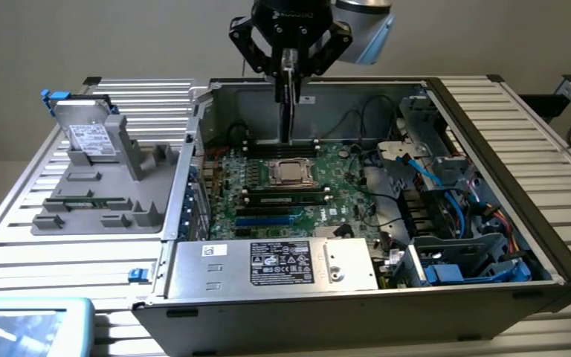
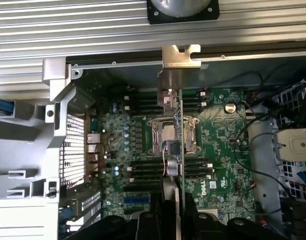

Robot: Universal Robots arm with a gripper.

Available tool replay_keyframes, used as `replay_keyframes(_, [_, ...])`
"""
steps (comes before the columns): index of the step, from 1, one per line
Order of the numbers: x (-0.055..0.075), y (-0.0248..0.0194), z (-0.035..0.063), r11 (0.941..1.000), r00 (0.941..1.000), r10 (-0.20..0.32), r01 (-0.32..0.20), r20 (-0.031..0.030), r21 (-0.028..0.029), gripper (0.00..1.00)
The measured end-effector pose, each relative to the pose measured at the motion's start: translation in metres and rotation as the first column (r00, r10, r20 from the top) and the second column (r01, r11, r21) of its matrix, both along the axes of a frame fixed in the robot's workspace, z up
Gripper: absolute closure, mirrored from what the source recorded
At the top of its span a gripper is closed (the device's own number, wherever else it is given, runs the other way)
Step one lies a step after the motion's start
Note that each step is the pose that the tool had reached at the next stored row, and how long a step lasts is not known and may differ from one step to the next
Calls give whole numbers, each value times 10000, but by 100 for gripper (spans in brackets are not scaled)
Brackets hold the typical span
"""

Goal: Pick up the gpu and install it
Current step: 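Pick up the gpu and move the gpu toward the slot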

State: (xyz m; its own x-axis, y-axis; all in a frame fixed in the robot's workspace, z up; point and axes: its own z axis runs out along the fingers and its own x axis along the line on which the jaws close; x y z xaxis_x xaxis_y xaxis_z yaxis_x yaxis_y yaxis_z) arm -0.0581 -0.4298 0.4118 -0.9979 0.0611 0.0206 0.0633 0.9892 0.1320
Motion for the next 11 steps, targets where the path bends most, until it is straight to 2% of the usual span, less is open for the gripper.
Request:
replay_keyframes(3, [6,0,-8,9991,9991,421,-421,6,0,71])
replay_keyframes(6, [6,0,-18,9953,9953,965,-965,10,-1,71])
replay_keyframes(11, [6,0,-31,9826,9826,1859,-1859,12,-1,71])
